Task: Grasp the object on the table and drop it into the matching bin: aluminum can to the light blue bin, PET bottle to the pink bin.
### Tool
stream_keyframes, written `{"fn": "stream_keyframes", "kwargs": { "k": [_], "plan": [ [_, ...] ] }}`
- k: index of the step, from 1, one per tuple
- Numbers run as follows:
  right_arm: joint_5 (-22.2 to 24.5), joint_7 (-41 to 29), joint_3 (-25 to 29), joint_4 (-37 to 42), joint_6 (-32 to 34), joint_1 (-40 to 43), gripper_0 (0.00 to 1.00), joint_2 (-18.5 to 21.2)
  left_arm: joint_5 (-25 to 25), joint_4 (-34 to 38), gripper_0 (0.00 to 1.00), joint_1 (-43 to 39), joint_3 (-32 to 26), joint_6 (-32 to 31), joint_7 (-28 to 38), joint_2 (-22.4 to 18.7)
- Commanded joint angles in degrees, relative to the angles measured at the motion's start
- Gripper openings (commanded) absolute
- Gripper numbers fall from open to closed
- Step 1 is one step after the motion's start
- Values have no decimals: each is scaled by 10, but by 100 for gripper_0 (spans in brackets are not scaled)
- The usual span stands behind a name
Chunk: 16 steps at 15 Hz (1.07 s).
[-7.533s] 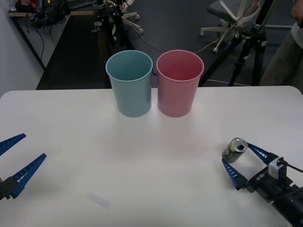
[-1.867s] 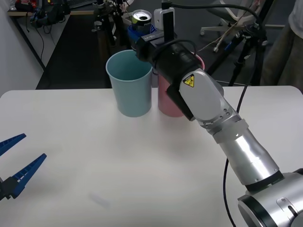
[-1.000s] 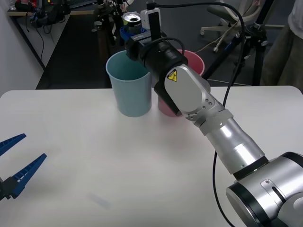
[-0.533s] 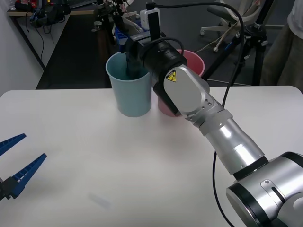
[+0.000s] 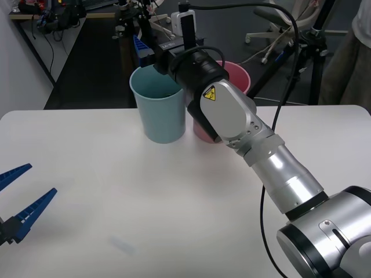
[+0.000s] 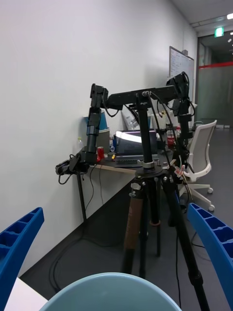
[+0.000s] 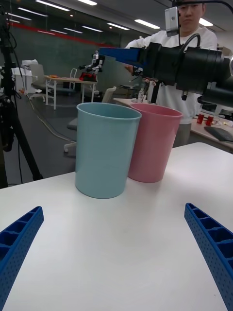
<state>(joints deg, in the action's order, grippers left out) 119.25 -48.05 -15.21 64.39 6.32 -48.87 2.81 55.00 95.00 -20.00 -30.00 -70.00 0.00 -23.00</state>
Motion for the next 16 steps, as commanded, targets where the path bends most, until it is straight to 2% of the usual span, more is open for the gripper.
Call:
{"fn": "stream_keyframes", "kwargs": {
  "k": [1, 3, 6, 10, 11, 13, 15, 16],
  "plan": [
    [-2, 2, 0, 9, -2, 6, 100, 4, 0, 0, 100, 0, 0, 0, 0, 0],
    [-5, 3, 0, 66, 3, 43, 100, 11, 0, 0, 100, 0, 0, 0, 0, 0],
    [-9, 3, 0, 192, 48, 133, 100, 45, 0, 0, 100, 0, 0, 0, 0, 0],
    [-39, 4, 11, 361, 112, 265, 100, 122, 0, 0, 100, 0, 0, 0, 0, 0],
    [-83, 10, 17, 391, 128, 294, 100, 147, 0, 0, 100, 0, 0, 0, 0, 0],
    [-134, 22, 26, 439, 132, 340, 100, 198, 0, 0, 100, 0, 0, 0, 0, 0],
    [-212, 77, 53, 464, 156, 377, 100, 235, 0, 0, 100, 0, 0, 0, 0, 0],
    [-252, 115, 82, 471, 184, 397, 100, 239, 0, 0, 100, 0, 0, 0, 0, 0]
  ]
}}
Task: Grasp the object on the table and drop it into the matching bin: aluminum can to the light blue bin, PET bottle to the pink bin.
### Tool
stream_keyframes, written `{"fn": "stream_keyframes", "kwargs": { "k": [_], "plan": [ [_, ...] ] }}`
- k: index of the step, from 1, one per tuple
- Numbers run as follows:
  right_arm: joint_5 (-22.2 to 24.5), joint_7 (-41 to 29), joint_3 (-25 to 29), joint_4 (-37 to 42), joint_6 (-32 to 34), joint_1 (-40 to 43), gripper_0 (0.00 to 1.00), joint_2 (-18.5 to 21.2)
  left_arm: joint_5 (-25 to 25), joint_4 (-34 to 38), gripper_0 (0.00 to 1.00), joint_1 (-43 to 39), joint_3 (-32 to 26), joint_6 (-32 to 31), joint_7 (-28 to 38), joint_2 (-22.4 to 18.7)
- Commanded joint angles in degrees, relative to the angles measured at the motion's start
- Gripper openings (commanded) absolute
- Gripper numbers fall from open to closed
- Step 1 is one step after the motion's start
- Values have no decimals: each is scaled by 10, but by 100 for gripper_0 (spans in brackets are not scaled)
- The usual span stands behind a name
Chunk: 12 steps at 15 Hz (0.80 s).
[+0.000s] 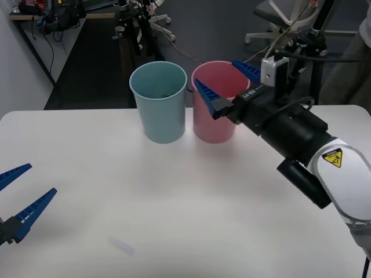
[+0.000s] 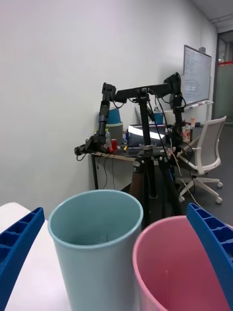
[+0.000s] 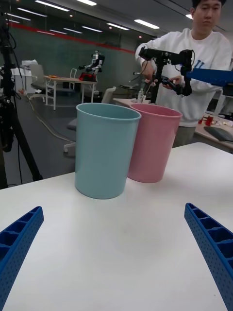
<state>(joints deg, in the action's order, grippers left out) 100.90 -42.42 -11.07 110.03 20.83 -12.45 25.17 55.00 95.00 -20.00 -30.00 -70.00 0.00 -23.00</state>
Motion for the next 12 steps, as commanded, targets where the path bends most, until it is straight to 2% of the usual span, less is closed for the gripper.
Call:
{"fn": "stream_keyframes", "kwargs": {
  "k": [1, 3, 7, 12],
  "plan": [
    [-103, 94, 76, 18, 76, 52, 100, 16, 0, 0, 100, 0, 0, 0, 0, 0],
    [-154, 142, 141, 18, 146, 83, 100, 15, 0, 0, 100, 0, 0, 0, 0, 0],
    [-214, 205, 271, 18, 272, 164, 100, 15, 0, 0, 100, 0, 0, 0, 0, 0],
    [-288, 229, 397, 18, 389, 259, 100, 15, 0, 0, 100, 0, 0, 0, 0, 0]
  ]
}}
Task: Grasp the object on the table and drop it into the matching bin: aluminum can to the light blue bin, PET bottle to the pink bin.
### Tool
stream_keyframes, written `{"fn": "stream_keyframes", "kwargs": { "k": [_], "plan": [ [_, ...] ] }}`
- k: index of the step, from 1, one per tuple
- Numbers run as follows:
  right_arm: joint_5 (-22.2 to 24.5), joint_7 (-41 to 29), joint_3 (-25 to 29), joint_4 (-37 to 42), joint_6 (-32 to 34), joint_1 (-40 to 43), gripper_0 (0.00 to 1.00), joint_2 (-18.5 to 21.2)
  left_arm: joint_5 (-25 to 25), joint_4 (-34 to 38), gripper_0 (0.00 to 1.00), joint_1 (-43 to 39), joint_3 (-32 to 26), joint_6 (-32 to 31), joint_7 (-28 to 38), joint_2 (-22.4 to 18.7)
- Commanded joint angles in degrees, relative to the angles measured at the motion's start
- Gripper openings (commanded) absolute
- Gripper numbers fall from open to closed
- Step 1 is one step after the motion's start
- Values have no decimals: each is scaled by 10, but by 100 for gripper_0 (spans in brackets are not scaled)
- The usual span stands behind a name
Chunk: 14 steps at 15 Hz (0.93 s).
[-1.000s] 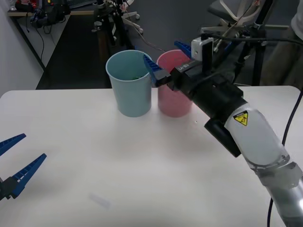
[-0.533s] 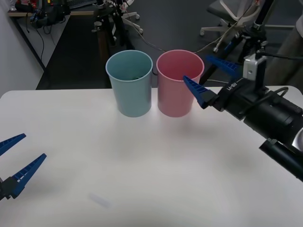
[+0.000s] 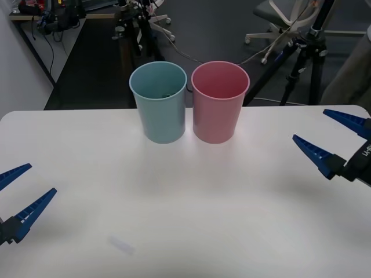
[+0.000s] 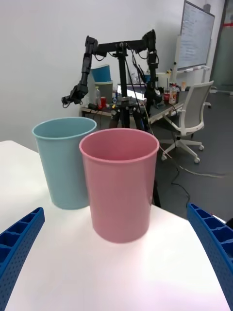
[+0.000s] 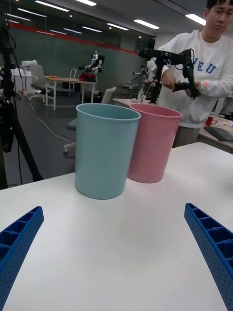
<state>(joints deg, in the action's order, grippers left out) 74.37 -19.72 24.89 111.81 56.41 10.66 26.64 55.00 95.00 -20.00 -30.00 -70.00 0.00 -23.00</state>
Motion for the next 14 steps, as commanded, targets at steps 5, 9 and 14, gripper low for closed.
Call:
{"fn": "stream_keyframes", "kwargs": {
  "k": [5, 9, 14],
  "plan": [
    [-87, 7, 84, 0, 57, 105, 100, 0, 0, 0, 100, 0, 0, 0, 0, 0],
    [-105, 19, 104, 0, 61, 133, 100, 0, 0, 0, 100, 0, 0, 0, 0, 0],
    [-112, 25, 104, 0, 62, 141, 100, 0, 0, 0, 100, 0, 0, 0, 0, 0]
  ]
}}
